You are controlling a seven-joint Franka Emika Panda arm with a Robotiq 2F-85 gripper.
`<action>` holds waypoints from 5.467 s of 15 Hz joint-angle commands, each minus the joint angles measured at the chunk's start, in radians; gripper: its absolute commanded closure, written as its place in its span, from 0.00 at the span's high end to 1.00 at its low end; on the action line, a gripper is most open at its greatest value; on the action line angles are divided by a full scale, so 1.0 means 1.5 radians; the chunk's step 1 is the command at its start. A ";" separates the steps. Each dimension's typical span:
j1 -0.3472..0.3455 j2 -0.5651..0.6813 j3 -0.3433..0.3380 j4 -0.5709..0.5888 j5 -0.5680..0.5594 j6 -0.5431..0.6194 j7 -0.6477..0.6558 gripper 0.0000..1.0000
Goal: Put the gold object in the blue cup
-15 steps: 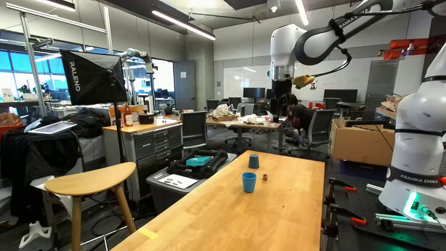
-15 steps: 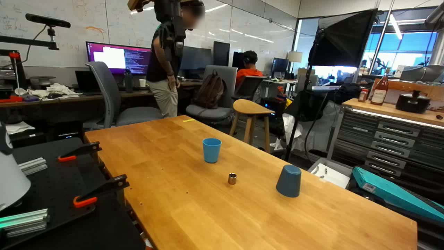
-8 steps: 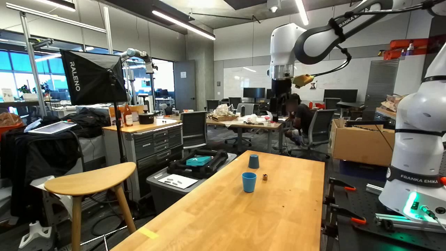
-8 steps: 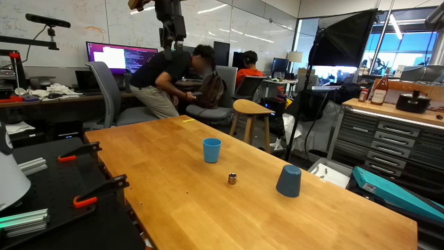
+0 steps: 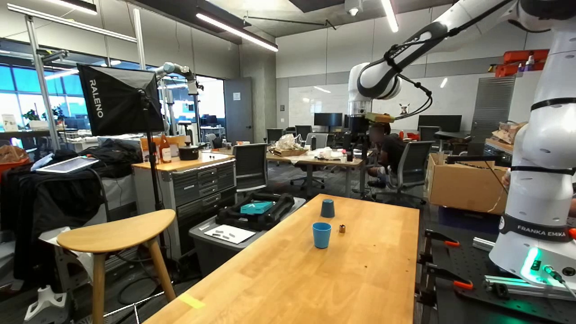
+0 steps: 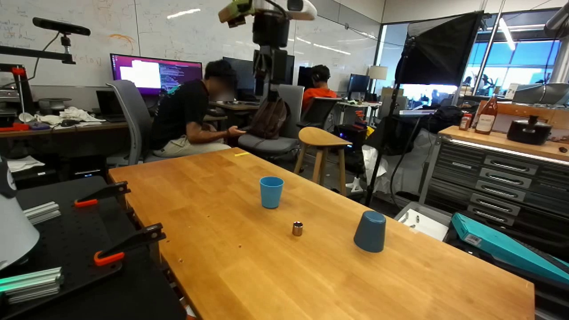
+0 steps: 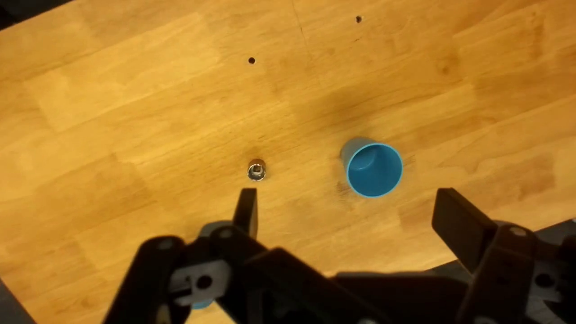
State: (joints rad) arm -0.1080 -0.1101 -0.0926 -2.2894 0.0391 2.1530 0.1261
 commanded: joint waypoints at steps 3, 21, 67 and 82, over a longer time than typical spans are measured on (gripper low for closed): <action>-0.037 0.245 -0.039 0.127 0.133 0.092 -0.074 1.00; -0.068 0.664 -0.010 0.357 0.117 0.183 -0.030 0.74; -0.084 0.555 0.099 0.421 0.241 -0.140 -0.163 1.00; -0.016 0.255 0.066 0.373 0.008 -0.192 -0.234 1.00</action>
State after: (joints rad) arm -0.1452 0.3323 0.0210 -1.7175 0.0250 1.8855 -0.2149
